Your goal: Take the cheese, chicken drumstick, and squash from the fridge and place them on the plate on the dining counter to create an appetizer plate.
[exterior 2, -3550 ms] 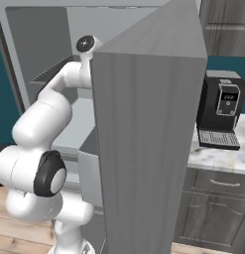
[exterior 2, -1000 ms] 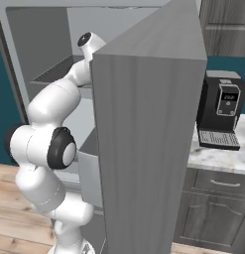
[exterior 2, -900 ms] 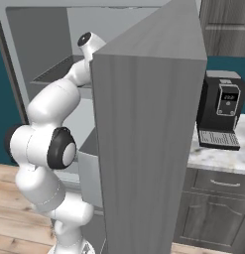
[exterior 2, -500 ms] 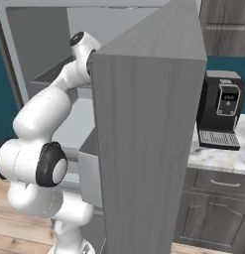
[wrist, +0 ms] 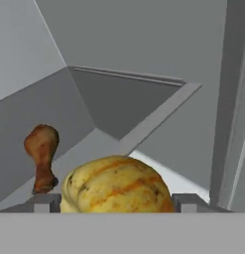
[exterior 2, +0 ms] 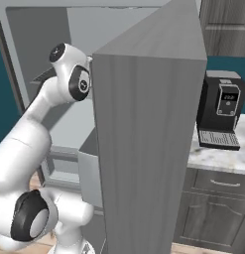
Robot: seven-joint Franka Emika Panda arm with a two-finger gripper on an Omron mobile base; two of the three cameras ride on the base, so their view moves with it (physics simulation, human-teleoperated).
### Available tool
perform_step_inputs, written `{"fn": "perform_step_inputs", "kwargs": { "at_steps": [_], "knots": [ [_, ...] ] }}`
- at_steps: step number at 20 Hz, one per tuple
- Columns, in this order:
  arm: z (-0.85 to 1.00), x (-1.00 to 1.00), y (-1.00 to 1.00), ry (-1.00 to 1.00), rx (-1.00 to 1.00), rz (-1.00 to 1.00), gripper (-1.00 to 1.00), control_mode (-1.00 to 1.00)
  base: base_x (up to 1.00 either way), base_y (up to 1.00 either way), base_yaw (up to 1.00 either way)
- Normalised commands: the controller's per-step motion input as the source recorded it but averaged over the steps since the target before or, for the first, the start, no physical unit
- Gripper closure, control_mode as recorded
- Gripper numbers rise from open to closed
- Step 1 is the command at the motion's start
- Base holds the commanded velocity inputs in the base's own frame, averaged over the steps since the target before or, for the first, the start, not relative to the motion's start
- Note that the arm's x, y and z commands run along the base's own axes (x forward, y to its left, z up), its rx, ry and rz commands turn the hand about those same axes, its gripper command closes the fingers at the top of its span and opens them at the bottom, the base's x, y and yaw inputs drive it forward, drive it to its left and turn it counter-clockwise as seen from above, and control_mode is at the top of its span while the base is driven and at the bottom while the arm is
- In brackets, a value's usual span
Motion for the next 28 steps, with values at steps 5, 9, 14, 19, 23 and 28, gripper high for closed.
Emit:
{"fn": "perform_step_inputs", "kwargs": {
  "at_steps": [5, 9, 14, 19, 23, 28],
  "knots": [
    [0.02, -0.98, 0.36, 0.01, -0.01, 0.07, 1.0, -1.0, 0.0, 0.0, 0.0],
    [0.22, -0.78, 0.35, 0.11, 0.0, 0.12, 1.0, -1.0, 0.0, 0.0, 0.0],
    [0.12, -0.59, 0.08, 0.14, 0.0, 0.19, 1.0, -1.0, 0.0, 0.0, 0.0],
    [0.0, -0.27, 0.03, 0.1, 0.0, 0.21, 1.0, -1.0, 0.0, 0.0, 0.0],
    [-0.04, -0.39, 0.14, 0.04, -0.06, 0.15, 1.0, -1.0, 0.0, 0.0, 0.0],
    [-0.04, -0.19, 0.12, 0.0, -0.05, 0.04, 1.0, 1.0, -0.37, 0.18, 0.05]
  ]
}}
